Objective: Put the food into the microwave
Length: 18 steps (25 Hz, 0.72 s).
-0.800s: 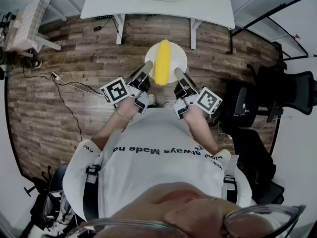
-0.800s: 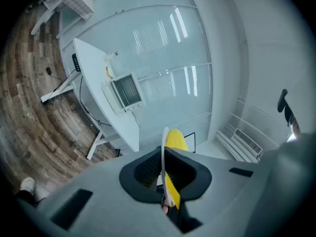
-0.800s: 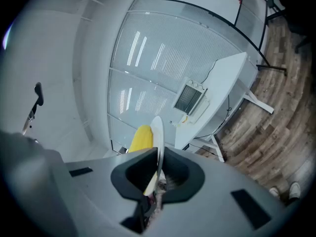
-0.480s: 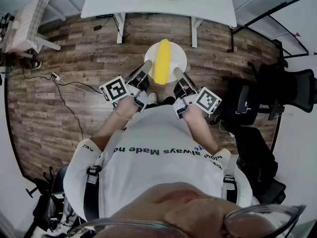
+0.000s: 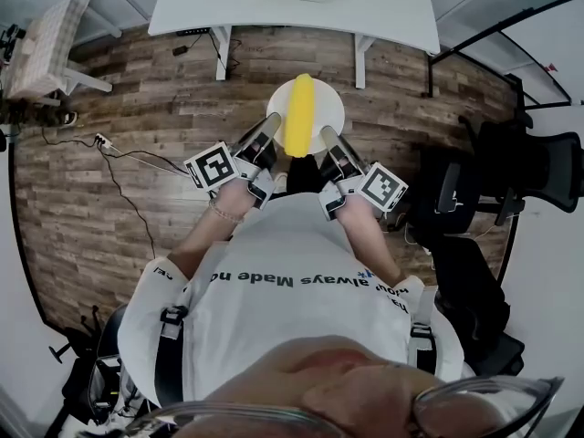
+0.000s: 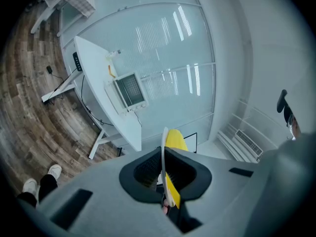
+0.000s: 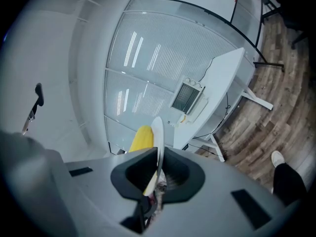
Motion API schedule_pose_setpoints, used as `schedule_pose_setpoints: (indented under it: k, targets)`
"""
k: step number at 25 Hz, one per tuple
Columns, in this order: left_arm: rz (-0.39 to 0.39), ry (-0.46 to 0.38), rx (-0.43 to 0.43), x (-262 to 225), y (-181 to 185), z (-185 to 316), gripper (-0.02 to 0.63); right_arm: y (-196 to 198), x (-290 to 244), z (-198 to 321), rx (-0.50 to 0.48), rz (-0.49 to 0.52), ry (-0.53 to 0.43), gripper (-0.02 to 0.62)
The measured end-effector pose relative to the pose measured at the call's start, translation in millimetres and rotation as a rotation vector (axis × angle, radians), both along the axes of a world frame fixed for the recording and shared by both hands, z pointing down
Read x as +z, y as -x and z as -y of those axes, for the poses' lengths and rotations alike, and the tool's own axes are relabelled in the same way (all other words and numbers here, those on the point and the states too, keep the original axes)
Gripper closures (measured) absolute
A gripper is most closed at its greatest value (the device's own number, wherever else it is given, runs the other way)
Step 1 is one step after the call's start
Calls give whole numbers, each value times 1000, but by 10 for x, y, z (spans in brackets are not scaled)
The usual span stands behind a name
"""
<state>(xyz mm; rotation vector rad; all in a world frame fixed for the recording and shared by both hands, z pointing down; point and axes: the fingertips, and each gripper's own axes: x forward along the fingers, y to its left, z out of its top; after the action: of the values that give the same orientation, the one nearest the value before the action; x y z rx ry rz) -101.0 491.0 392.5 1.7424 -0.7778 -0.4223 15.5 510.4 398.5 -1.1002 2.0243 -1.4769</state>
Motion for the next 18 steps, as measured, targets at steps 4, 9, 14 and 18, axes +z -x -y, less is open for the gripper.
schedule_pose_setpoints:
  k: [4,9,14,18]
  targets:
    - [1,-37,6,-48,-54,242,588,-35,2,232,-2,6,-4,568]
    - [-34,6,-13,6,-172,602,588,-143,18,623,-11,1,-14,568]
    - [-1,-35,-10,-32,-314,1083,588,-297,2,1093,-17,5,-17,568]
    - [-49,-10,-27,-68,-518,1451,588,-470,-15,1480,-24,10,-20,568]
